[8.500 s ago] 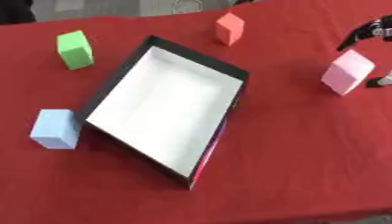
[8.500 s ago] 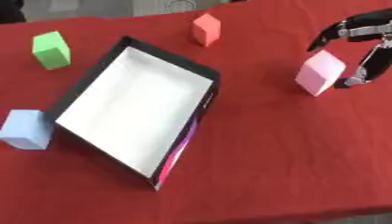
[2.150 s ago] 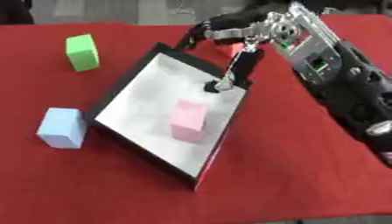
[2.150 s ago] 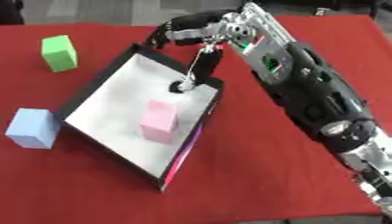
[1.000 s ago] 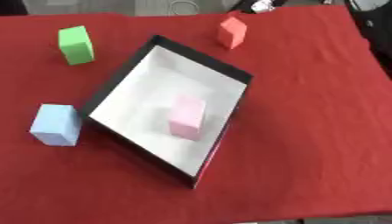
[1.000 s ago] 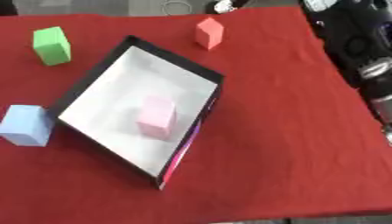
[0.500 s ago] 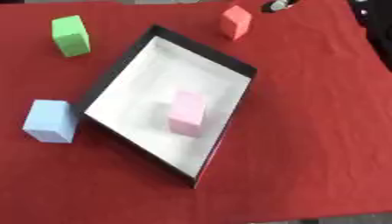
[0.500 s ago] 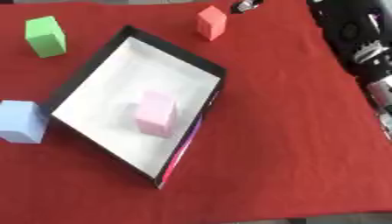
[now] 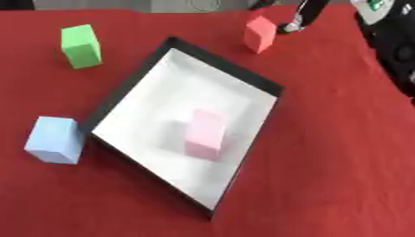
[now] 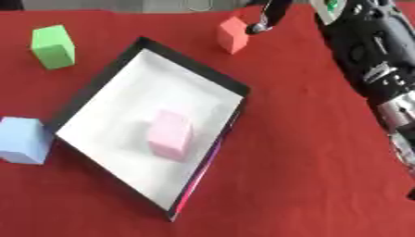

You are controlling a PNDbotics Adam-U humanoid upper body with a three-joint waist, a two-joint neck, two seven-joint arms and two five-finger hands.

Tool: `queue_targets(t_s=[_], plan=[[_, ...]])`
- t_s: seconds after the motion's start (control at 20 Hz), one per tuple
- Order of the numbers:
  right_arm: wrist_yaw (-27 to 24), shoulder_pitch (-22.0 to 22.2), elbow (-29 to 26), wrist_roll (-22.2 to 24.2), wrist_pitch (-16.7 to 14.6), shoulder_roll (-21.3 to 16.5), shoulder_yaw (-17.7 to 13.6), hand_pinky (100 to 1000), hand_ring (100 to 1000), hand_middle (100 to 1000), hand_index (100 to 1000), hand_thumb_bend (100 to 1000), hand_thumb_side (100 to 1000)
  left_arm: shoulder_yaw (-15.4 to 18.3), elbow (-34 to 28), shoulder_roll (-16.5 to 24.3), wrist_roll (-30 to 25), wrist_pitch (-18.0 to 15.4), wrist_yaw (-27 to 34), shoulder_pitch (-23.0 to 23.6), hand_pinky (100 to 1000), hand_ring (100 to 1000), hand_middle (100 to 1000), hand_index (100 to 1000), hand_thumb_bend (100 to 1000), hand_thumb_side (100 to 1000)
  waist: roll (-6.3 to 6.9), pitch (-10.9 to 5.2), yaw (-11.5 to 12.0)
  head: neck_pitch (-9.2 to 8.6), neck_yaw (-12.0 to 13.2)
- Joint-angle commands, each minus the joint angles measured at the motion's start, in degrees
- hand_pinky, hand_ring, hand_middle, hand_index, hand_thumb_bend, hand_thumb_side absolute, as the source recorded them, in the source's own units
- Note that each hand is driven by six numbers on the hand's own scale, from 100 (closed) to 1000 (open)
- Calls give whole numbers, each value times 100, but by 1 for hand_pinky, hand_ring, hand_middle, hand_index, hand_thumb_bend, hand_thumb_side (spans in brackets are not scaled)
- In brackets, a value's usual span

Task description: Pick up objects on the table and place them in the box.

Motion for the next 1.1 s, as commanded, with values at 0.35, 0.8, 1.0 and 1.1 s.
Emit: queue_targets(t_s=[0.35,0.8,1.0,1.1], plan=[[397,-148,233,-30,-314,-145,-184,944,920,899,917,380,100,5,-115,93,-46,-6,20,-71,922,652,733,820,122,805,-17,89,102,-398,-126],[674,-151,347,-29,-466,-194,-190,943,929,908,917,380,100,-3,-117,94,-75,-1,27,-93,925,653,732,821,121,809,-66,215,212,-422,-184],[732,-155,408,-25,-512,-192,-197,943,929,907,916,380,100,-5,-123,87,-80,0,35,-119,926,653,732,820,120,810,-82,272,247,-428,-199],[785,-161,434,-29,-521,-194,-202,941,929,906,914,387,100,-5,-125,82,-84,2,36,-127,926,653,732,820,116,807,-88,304,264,-436,-204]])
